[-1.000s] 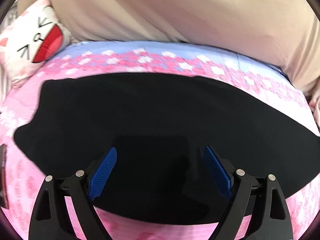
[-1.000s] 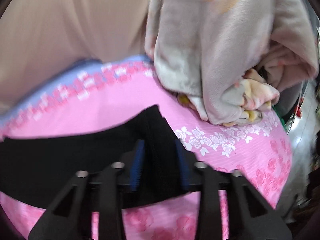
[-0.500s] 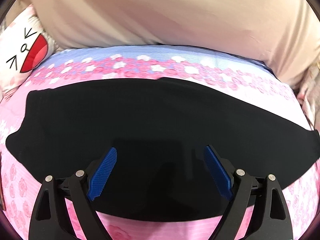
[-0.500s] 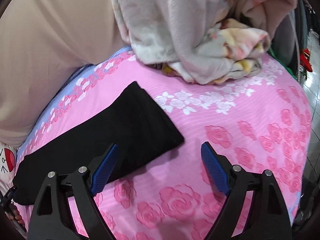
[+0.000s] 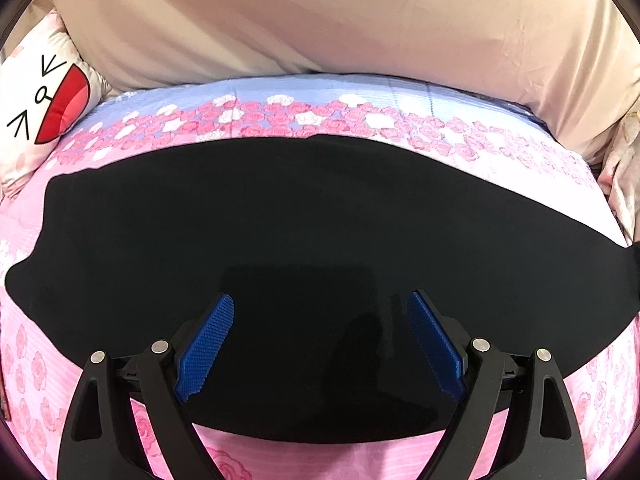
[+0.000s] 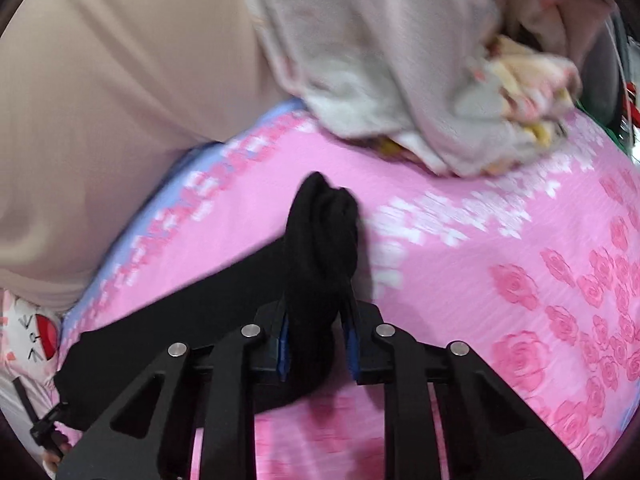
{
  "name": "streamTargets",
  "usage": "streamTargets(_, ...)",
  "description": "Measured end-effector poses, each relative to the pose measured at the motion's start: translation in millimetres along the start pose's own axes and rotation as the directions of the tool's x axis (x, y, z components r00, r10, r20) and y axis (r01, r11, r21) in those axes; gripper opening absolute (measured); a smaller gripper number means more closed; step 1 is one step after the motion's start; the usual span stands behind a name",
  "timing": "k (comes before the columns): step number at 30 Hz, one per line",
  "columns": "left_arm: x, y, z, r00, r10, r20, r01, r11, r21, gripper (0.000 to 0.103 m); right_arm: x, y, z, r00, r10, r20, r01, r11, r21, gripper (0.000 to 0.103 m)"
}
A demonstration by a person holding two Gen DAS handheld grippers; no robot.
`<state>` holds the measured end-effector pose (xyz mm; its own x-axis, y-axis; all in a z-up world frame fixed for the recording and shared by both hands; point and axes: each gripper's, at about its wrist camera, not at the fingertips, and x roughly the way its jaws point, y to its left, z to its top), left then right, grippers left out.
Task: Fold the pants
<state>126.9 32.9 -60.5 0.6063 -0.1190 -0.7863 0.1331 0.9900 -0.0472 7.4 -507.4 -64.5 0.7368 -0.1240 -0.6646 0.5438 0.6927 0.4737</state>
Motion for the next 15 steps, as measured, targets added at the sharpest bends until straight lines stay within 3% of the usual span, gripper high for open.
streamTargets(4,2.9,12.4,-1.1,1.000,-0.009,-0.003,0.009,0.999,-0.031,0.086,-16.9,55.1,9.2,0.996,0.082,0.029,-0.080,0.993,-0.084,0.020)
streamTargets(8,0.9,28.7,-2.8,1.000,-0.029,0.004,0.029,0.998,-0.055,0.086,-23.5,138.1,7.8,0.982,0.186,0.016,-0.178,0.960,-0.215,0.020)
streamTargets(11,-5.2,45.3,-4.4,0.999,-0.041,0.021,0.042,0.997,-0.071,0.086,-13.5,208.0,-8.0,0.966,0.256,-0.034,-0.253,0.913,-0.320,0.020)
streamTargets(15,-12.0,69.0,-4.1,1.000,-0.003,0.030,0.005,0.998,-0.067,0.086,17.1,295.3,-47.2,0.943,0.304,-0.139,-0.334,0.837,-0.433,0.020)
